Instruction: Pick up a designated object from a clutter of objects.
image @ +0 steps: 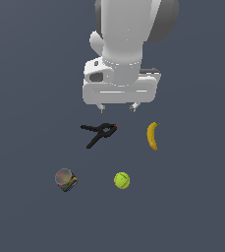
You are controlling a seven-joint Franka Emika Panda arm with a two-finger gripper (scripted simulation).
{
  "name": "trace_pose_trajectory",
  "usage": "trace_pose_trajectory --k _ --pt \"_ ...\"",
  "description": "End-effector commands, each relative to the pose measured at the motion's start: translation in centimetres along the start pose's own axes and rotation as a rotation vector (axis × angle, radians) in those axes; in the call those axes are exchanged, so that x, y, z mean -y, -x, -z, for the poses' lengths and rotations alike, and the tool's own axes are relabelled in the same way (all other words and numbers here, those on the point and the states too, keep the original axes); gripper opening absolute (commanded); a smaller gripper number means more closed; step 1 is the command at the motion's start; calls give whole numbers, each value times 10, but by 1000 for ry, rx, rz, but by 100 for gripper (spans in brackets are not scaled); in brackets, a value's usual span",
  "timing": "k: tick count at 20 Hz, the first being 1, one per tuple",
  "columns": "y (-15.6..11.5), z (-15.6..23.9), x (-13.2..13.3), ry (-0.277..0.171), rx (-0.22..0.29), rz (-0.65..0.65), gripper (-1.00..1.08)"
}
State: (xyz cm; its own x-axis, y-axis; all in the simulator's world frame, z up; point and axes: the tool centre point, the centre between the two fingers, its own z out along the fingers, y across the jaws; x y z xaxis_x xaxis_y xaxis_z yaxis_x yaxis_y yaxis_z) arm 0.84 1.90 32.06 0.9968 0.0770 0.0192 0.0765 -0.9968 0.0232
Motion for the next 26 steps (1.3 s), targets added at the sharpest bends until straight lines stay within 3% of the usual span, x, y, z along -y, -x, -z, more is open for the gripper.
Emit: trace_pose_trajectory --k 1,10,19,26 --pt "0 0 0 0 0 0 100" --pt "-8 3 24 -29 -21 19 100" --pt "-8 2 25 -29 -21 17 100" --pt "-8 -17 41 -30 -18 -13 100"
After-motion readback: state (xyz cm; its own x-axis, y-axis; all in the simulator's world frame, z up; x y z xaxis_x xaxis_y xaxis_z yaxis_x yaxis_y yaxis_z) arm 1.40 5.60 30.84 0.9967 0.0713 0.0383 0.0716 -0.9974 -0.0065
